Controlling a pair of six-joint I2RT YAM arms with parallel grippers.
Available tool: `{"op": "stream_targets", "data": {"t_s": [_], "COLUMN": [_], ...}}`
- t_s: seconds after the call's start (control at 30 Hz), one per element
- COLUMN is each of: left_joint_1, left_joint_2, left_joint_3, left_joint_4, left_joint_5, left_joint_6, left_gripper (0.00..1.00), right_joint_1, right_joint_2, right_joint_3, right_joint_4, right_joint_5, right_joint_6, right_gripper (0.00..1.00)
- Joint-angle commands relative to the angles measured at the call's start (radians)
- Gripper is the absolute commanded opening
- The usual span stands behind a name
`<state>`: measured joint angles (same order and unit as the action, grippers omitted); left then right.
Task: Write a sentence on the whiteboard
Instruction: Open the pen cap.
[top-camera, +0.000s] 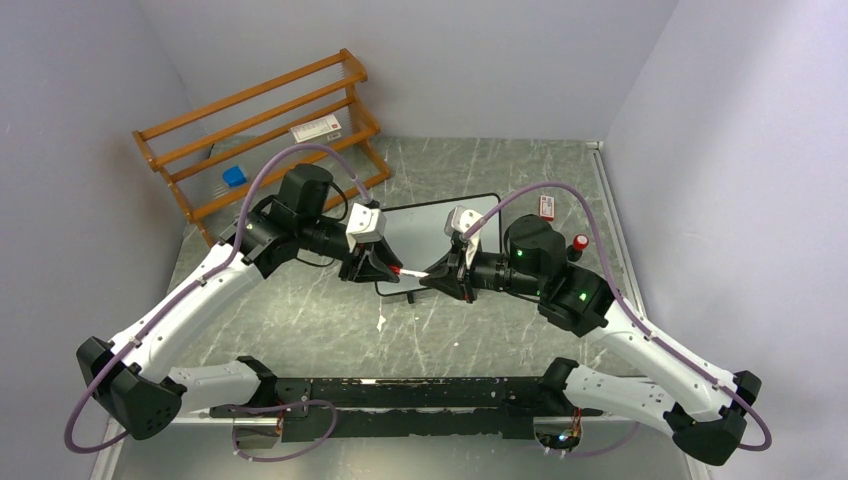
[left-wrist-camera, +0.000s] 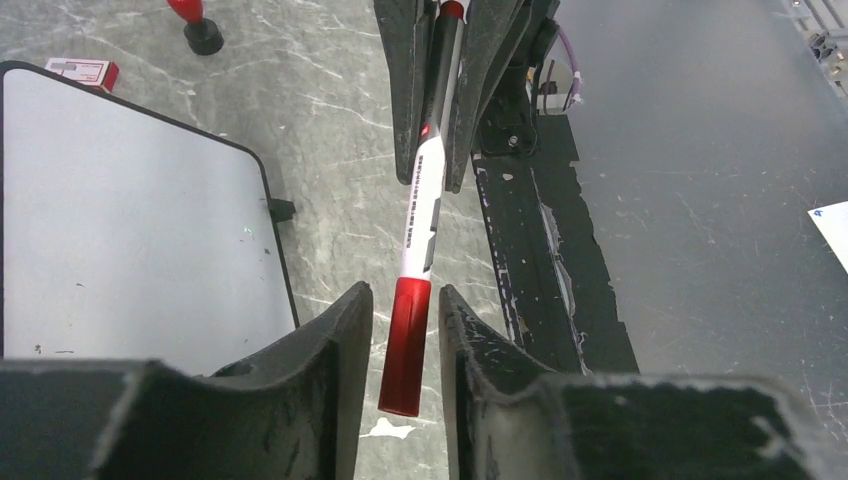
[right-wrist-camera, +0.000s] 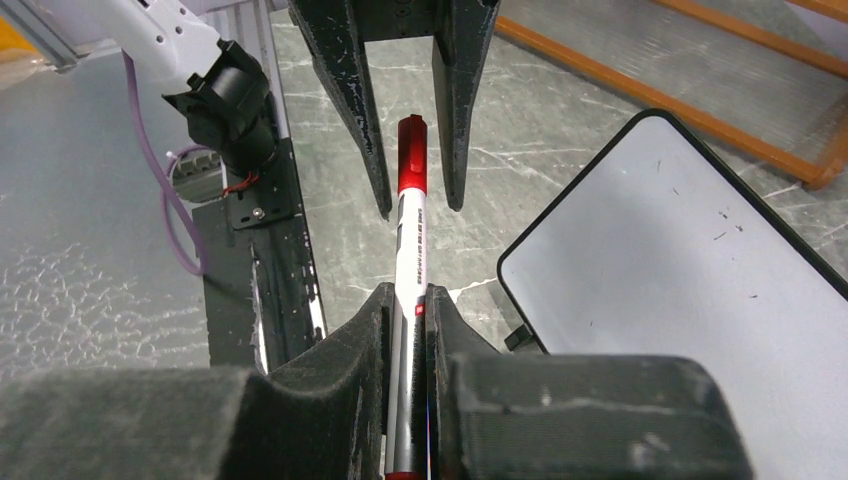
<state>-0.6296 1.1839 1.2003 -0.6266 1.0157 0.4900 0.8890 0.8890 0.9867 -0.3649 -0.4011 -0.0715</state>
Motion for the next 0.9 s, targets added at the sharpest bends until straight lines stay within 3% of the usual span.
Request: {"op": "stream_targets", "data": {"t_s": [0.0,0.13,0.23,0.37,0.47,0.87], "left_joint_1": [0.005,0.006,0.005,0.007,0.008,0.014], "left_joint_2": [0.001,0.013,0.009,-0.001,-0.004,-0.022], "left_joint_3": [0.004,0.013,0.008,-0.003,-0.003,-0.026], "left_joint_4": [-0.006,-0.040,-0.032,-0.009,-0.005,0.032], "left_joint_5": [0.016,-0.003,-0.007,-0.018,-0.019,0.006], "left_joint_6": [0.017,0.037,0.031,0.016,0.010,-0.008], "left_gripper": [0.30,0.11,0.06,0.05,0.05,0.05], "right_joint_1": [-0.004,-0.004,-0.004,-0.004,-0.004,-0.014], "right_joint_2": [-0.005,-0.009,0.006,0.023,0.028,0.029], "right_joint_3": [-0.004,-0.014,-0.014,-0.018,-0.024,-0.045], "right_joint_4": [0.024,0.053,0.083,0.119,0.144,0.207], "right_joint_5": [-0.007,-0.012,-0.055,-0.104,-0.129,-0.169], "right_joint_6": [0.009,0.037,0.068,0.114,0.131,0.177], "right_gripper": [0.00,0.00,0.05,0.22,0.29,0.32]}}
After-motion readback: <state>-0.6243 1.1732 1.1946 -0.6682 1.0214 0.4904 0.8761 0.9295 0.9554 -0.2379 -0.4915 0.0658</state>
